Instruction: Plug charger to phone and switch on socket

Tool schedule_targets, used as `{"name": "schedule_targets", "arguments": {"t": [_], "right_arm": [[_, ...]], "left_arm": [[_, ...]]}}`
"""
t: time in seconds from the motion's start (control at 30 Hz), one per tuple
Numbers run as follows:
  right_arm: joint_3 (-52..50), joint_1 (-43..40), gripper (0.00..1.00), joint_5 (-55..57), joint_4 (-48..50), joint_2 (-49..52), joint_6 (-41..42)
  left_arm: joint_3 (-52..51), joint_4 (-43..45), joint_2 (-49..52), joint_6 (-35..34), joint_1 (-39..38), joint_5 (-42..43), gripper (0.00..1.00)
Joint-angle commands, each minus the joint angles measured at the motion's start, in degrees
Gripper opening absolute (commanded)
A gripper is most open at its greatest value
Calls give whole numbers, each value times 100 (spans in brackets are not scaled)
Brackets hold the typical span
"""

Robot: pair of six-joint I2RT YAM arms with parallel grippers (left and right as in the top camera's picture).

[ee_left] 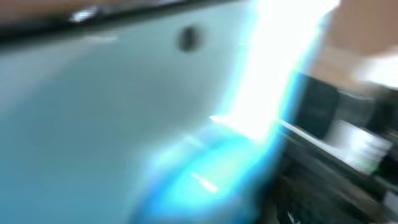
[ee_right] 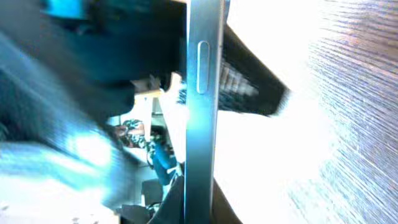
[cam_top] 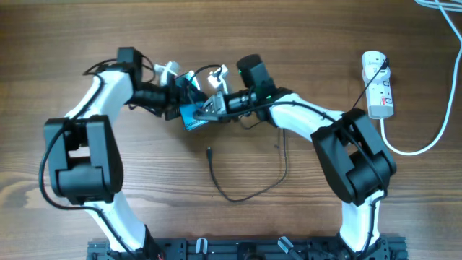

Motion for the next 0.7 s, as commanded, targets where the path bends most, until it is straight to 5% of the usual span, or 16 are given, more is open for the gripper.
{"name": "schedule_targets", "arguments": {"t": [0.0, 0.3, 0.67], "right_arm": [[57, -160, 4, -846, 76, 55, -85], [57, -188, 4, -1082, 1410, 55, 857], [57, -59, 4, -286, 1622, 55, 1115]], "left_arm": [[4, 343, -203, 376, 398, 2664, 72], [7, 866, -223, 369, 505, 2986, 57], [7, 1012, -223, 369, 393, 2986, 57]]}}
